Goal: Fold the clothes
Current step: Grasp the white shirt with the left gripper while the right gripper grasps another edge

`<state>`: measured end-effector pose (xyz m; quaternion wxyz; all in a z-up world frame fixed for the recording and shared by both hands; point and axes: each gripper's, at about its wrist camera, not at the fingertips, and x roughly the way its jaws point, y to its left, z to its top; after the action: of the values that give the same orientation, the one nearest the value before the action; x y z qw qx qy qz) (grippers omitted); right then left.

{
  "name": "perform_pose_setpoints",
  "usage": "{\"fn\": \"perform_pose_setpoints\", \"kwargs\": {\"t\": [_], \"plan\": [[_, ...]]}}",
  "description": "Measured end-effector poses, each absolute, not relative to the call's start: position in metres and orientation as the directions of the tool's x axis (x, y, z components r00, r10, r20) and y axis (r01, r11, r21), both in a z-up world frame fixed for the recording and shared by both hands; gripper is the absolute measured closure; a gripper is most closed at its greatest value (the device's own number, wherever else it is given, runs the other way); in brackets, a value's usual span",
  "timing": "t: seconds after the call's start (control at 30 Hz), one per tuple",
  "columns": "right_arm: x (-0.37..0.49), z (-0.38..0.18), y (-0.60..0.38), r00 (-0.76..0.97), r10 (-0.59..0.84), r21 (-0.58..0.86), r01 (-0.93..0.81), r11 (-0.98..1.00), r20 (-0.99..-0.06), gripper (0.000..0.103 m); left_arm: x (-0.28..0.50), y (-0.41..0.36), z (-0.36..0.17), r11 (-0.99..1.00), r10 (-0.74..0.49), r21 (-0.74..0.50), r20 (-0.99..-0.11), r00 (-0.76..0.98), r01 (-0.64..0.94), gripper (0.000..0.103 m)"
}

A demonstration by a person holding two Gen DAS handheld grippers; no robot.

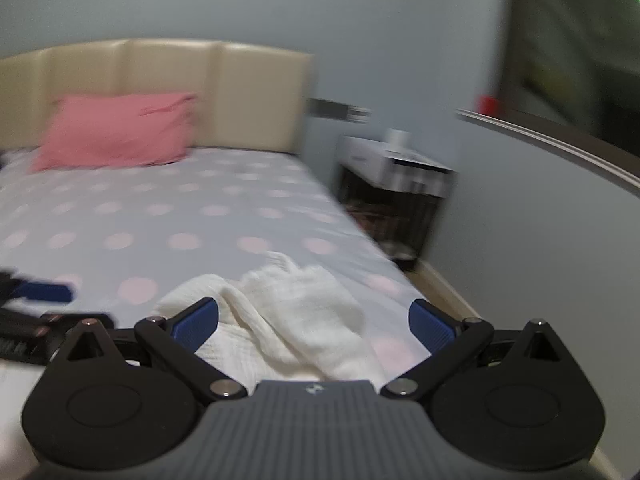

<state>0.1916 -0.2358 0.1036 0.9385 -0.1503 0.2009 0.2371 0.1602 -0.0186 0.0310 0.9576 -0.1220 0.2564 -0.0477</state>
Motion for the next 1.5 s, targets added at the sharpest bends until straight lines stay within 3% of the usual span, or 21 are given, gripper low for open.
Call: {"fn": "perform_pose_setpoints", "kwargs": {"t": [0.17, 0.33, 0.57, 0.87, 0.97, 1.0, 1.03, 1.17, 1.23, 1.27, 1.33, 1.5], "plan": [[0.243, 0.114, -0.239, 0.66, 0.54, -0.299, -0.735, 0.608, -0.523, 0.001, 0.2, -0.022, 0.034, 0.975, -0.198, -0.188, -0.508, 0.839, 0.116, 0.02], [0.286, 0.118, -0.23, 0.477, 0.625, -0.42, -0.872, 0.25, -0.618, 0.001, 0.236, -0.028, 0.031, 0.96, -0.271, -0.101, -0.563, 0.781, 0.26, 0.02], [0.336, 0.094, -0.19, 0.276, 0.557, -0.373, -0.925, -0.067, -0.784, 0.001, 0.275, -0.034, 0.015, 0.932, -0.269, 0.014, -0.641, 0.719, 0.361, 0.022], [0.353, 0.066, -0.156, 0.181, 0.474, -0.306, -0.931, -0.201, -0.862, 0.005, 0.309, -0.035, -0.012, 0.905, -0.295, 0.001, -0.719, 0.629, 0.426, 0.025], [0.354, 0.061, -0.151, 0.158, 0.437, -0.283, -0.93, -0.236, -0.885, 0.019, 0.315, -0.039, -0.017, 0.893, -0.303, 0.003, -0.735, 0.607, 0.449, 0.025], [0.355, 0.06, -0.15, 0.155, 0.424, -0.276, -0.931, -0.24, -0.892, 0.032, 0.316, -0.041, -0.018, 0.889, -0.302, 0.008, -0.741, 0.6, 0.458, 0.028], [0.356, 0.059, -0.15, 0.153, 0.41, -0.269, -0.932, -0.243, -0.899, 0.041, 0.317, -0.043, -0.02, 0.886, -0.302, 0.009, -0.747, 0.592, 0.463, 0.037], [0.362, 0.058, -0.151, 0.132, 0.363, -0.221, -0.951, -0.215, -0.923, 0.055, 0.322, -0.042, -0.027, 0.896, -0.306, -0.04, -0.778, 0.548, 0.443, 0.077], [0.364, 0.056, -0.152, 0.14, 0.361, -0.221, -0.956, -0.193, -0.922, 0.082, 0.32, -0.037, -0.028, 0.911, -0.308, -0.068, -0.768, 0.562, 0.406, 0.089], [0.365, 0.056, -0.154, 0.148, 0.366, -0.224, -0.959, -0.175, -0.919, 0.087, 0.316, -0.034, -0.028, 0.92, -0.302, -0.071, -0.757, 0.58, 0.386, 0.091], [0.365, 0.057, -0.16, 0.171, 0.398, -0.237, -0.964, -0.123, -0.902, 0.095, 0.309, -0.031, -0.026, 0.934, -0.286, -0.068, -0.732, 0.619, 0.351, 0.093], [0.365, 0.057, -0.183, 0.299, 0.491, -0.29, -0.952, 0.097, -0.818, 0.096, 0.29, -0.032, -0.019, 0.96, -0.23, -0.046, -0.692, 0.684, 0.276, 0.093]]}}
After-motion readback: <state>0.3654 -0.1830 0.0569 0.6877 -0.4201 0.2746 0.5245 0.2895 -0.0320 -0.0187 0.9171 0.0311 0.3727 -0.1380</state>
